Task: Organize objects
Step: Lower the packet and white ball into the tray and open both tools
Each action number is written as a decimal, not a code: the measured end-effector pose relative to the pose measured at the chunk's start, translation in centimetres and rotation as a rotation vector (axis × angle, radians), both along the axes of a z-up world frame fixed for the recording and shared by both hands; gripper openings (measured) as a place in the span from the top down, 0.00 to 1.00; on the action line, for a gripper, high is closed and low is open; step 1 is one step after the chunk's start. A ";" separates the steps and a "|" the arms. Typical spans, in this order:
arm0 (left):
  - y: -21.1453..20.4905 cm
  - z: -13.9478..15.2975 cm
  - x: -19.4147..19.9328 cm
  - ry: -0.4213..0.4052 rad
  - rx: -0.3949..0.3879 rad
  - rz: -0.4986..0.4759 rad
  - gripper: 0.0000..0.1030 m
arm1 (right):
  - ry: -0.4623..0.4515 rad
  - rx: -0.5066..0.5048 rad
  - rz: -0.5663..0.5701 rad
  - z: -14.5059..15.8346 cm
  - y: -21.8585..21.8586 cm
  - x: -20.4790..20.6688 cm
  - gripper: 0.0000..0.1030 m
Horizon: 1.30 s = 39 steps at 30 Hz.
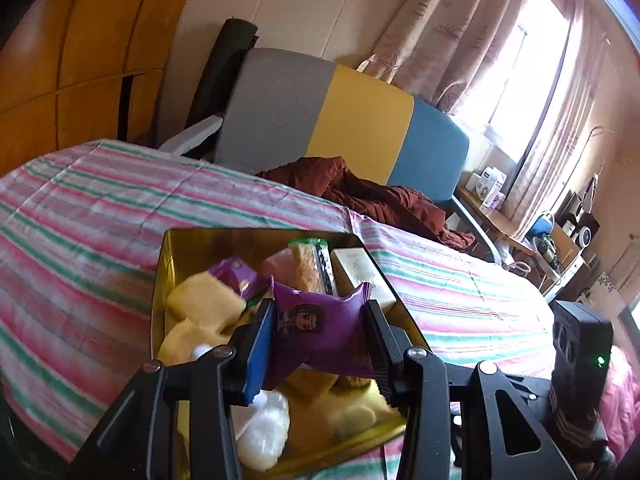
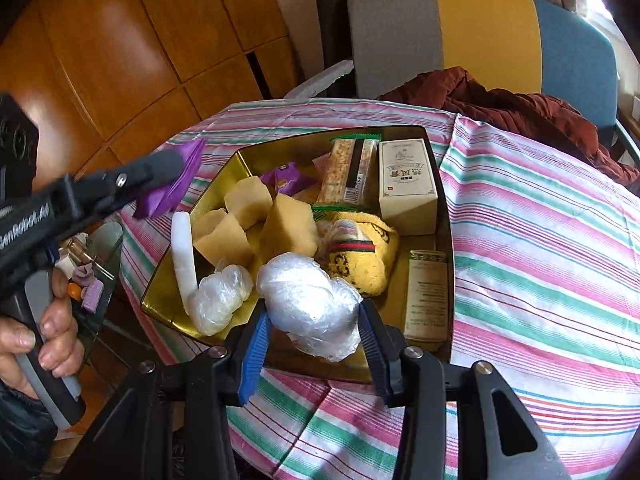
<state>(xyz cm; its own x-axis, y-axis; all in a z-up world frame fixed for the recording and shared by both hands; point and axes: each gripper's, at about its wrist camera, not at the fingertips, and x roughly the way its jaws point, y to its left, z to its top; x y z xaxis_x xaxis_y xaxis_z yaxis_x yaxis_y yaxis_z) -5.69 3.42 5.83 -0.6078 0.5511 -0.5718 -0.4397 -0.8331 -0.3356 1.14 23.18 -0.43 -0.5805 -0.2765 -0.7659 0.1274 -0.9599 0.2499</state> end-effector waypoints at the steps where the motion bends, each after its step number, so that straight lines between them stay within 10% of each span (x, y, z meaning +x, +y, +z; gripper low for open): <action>1: 0.3 0.0 -0.4 0.002 -0.004 -0.003 0.57 | 0.002 0.002 0.002 0.1 -0.1 -0.1 0.57; 17: 2.9 -1.0 -6.5 0.024 -0.095 0.050 0.56 | -0.020 -0.014 0.041 -0.6 -1.5 -1.4 0.57; 21: 3.1 -1.7 -7.2 0.010 -0.125 0.075 0.43 | -0.040 0.002 0.041 -1.4 -1.9 -1.8 0.43; 39: 0.8 -3.7 -0.9 -0.002 -0.169 0.108 0.34 | -0.046 0.002 -0.032 -1.8 -1.2 -0.3 0.35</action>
<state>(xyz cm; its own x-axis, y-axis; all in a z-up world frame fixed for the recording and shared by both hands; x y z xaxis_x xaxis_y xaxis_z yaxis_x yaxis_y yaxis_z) -6.56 4.24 2.14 -0.6567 0.3787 -0.6521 -0.3445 -0.9199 -0.1873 0.89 22.00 -2.19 -0.5531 -0.2568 -0.7926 0.0855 -0.9638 0.2526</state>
